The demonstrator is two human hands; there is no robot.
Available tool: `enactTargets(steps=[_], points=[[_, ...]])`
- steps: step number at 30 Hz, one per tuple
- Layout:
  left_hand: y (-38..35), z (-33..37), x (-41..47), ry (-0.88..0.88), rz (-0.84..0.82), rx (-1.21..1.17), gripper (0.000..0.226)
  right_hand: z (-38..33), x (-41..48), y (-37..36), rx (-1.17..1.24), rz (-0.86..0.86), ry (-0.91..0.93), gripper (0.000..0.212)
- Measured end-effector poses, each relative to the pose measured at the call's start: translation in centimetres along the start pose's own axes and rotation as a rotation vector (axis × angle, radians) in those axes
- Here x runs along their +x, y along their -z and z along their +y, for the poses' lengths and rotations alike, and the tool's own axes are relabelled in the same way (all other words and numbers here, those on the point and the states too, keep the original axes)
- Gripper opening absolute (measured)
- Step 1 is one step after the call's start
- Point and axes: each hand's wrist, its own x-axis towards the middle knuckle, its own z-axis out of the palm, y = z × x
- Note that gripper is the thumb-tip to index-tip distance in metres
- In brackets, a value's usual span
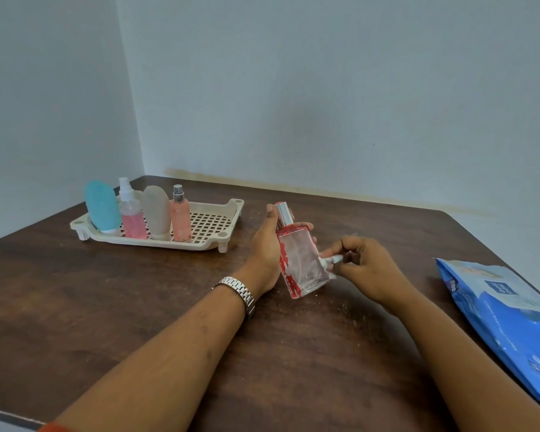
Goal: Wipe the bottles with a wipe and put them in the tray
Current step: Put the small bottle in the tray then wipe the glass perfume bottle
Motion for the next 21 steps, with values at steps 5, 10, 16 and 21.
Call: enactTargets(steps=[5, 10, 16, 21], points=[[0.0, -0.1, 0.1, 0.021, 0.035, 0.013, 0.060, -0.5, -0.2, 0.1, -0.054, -0.051, -0.001, 0.016], [0.5, -0.5, 0.7, 0.053, 0.092, 0.019, 0.076, -1.6, -0.5, 0.3, -0.196, -0.184, 0.041, 0.019], [0.1, -0.3, 0.6, 0.028, 0.142, 0.052, 0.067, -1.1, -0.3, -1.1, -0.146, 0.049, 0.036, 0.022], [-0.2, 0.0, 0.3, 0.031, 0.200, 0.050, 0.064, -1.8, -0.7, -0.3, -0.079, -0.144, 0.041, 0.021]])
